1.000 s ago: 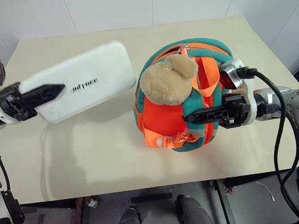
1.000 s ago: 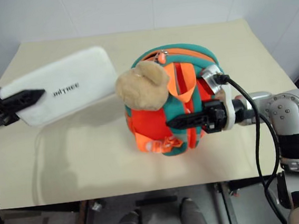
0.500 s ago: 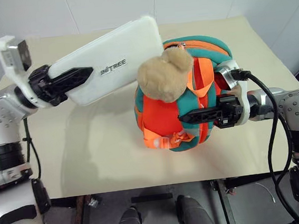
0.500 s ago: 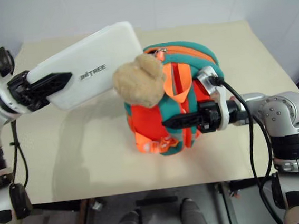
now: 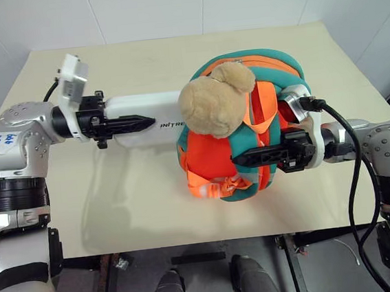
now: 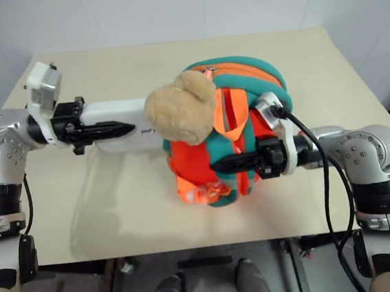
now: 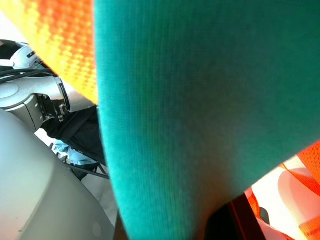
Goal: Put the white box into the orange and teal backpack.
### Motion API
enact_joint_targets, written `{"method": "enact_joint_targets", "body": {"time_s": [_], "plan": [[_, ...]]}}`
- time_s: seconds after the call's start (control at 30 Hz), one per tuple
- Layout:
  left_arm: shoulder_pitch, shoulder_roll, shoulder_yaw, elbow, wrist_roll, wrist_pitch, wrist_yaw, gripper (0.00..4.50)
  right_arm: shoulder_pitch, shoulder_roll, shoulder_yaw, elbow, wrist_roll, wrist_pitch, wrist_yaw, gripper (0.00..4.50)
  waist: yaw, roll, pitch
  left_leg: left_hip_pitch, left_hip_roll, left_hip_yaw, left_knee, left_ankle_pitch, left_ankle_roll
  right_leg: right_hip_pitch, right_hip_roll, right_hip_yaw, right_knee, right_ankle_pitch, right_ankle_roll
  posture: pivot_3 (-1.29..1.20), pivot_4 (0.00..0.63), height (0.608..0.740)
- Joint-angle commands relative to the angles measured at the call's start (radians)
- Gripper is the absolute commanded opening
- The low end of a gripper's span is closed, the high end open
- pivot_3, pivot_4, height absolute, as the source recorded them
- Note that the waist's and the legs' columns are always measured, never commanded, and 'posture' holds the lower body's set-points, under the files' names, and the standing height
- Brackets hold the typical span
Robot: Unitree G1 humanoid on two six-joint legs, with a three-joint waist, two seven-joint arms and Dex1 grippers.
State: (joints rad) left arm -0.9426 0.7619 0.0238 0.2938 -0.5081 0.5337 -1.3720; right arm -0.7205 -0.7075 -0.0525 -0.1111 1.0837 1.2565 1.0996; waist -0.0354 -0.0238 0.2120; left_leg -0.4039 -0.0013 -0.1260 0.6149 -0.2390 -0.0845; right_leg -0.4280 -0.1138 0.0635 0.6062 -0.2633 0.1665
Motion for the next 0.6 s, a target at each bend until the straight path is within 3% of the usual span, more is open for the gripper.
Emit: {"method": "enact_joint_targets", "body": {"time_s": [0.03, 0.17, 0.4, 0.6], "plan": [[-0.100, -0.045, -0.042, 0.017, 0.060, -0.016, 0.055, 1.52, 0.003, 0.013, -0.027, -0.028, 0.025, -0.012, -0.003, 0.09, 0.007, 0.000, 0.000, 0.000, 0.000, 0.000, 0.000, 0.000, 0.000, 0.000, 0.000, 0.000, 0.000, 0.000, 0.000, 0.00, 0.150, 0.740], [-0.212, -0.124, -0.105, 0.020, 0.072, 0.048, 0.052, 1.52, 0.010, 0.025, -0.025, -0.033, 0.023, -0.019, -0.009, 0.09, 0.009, 0.000, 0.000, -0.001, 0.000, 0.000, 0.001, 0.000, 0.000, 0.000, 0.000, 0.000, 0.000, 0.000, 0.000, 0.00, 0.150, 0.740], [-0.260, -0.217, -0.156, 0.014, 0.104, 0.098, 0.104, 1.52, 0.015, 0.052, -0.017, -0.039, 0.017, -0.030, -0.022, 0.09, -0.004, 0.000, 0.000, -0.001, 0.000, 0.000, 0.000, 0.000, 0.001, 0.000, 0.000, 0.000, 0.002, 0.000, 0.001, 0.00, 0.150, 0.740], [-0.271, -0.279, -0.231, 0.025, 0.187, 0.038, 0.117, 1.52, 0.014, 0.076, -0.018, -0.038, 0.014, -0.041, -0.036, 0.09, 0.003, 0.000, 0.000, -0.001, 0.000, 0.000, 0.001, 0.000, 0.001, 0.000, 0.000, 0.000, 0.000, 0.000, 0.001, 0.00, 0.150, 0.740]]}}
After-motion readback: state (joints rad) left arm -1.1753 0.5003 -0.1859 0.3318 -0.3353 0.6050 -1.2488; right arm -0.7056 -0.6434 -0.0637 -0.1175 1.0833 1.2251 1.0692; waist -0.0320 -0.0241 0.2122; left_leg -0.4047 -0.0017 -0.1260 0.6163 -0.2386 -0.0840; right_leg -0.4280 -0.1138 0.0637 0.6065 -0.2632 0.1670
